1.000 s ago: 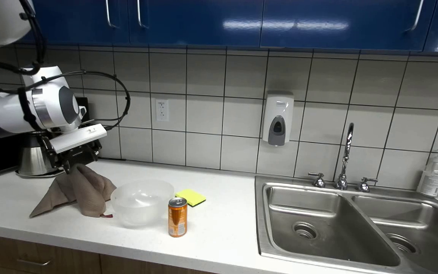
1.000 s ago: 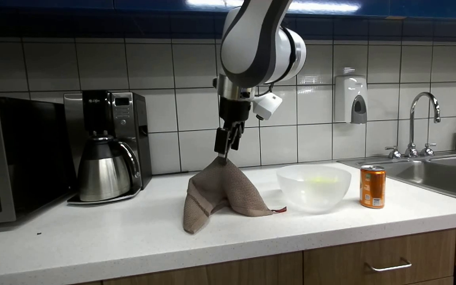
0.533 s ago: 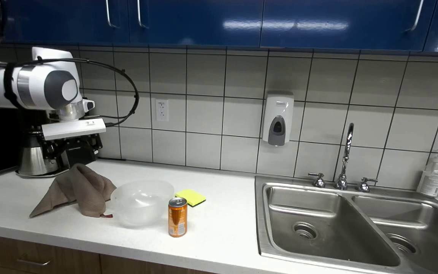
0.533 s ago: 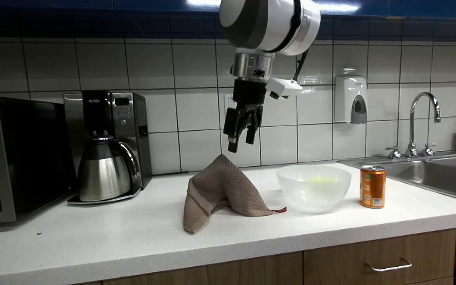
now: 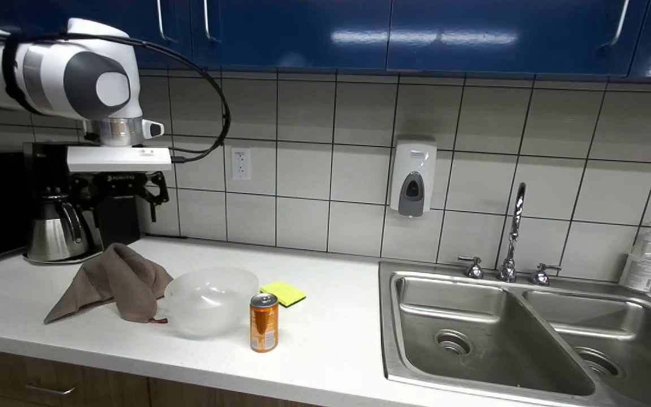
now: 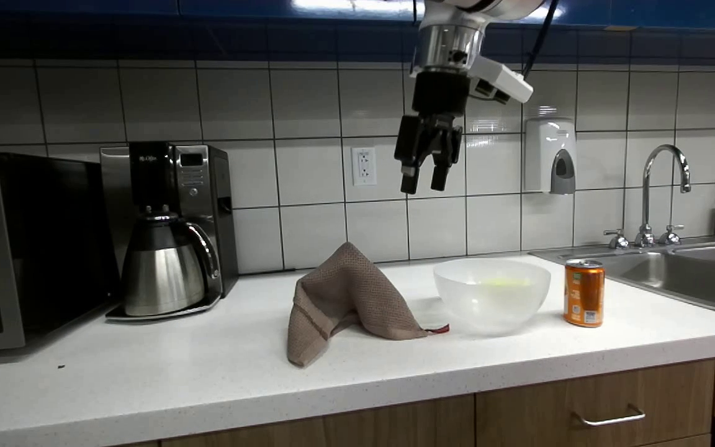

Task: Take the hand towel out of the white bowl

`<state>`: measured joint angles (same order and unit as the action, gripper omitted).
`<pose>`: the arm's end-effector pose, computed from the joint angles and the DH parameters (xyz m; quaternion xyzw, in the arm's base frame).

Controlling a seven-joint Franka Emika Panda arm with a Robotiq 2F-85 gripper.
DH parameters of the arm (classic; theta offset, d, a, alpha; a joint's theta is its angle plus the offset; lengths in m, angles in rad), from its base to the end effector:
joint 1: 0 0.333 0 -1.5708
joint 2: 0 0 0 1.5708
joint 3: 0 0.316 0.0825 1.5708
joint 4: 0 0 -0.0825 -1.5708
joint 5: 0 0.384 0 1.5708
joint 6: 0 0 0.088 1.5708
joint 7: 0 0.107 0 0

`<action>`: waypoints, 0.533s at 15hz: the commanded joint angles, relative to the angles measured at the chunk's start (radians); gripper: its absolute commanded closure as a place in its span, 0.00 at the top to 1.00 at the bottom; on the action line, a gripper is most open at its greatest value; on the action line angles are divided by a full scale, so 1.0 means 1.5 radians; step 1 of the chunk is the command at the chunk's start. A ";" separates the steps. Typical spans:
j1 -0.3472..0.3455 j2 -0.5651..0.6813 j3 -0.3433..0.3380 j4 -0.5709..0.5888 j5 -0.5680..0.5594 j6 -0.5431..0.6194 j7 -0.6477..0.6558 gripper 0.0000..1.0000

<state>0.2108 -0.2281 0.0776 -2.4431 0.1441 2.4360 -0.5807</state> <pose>0.4551 0.1358 0.4094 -0.9203 -0.3727 -0.1153 0.0271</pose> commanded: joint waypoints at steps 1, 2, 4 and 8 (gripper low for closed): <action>-0.006 -0.090 -0.035 -0.038 0.012 -0.064 -0.015 1.00; -0.007 -0.105 -0.047 -0.040 0.011 -0.083 -0.014 1.00; -0.008 -0.137 -0.066 -0.046 0.008 -0.127 -0.008 1.00; -0.022 -0.198 -0.093 -0.052 -0.003 -0.229 0.016 1.00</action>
<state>0.2056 -0.4310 -0.0498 -2.4944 0.1443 2.1932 -0.5796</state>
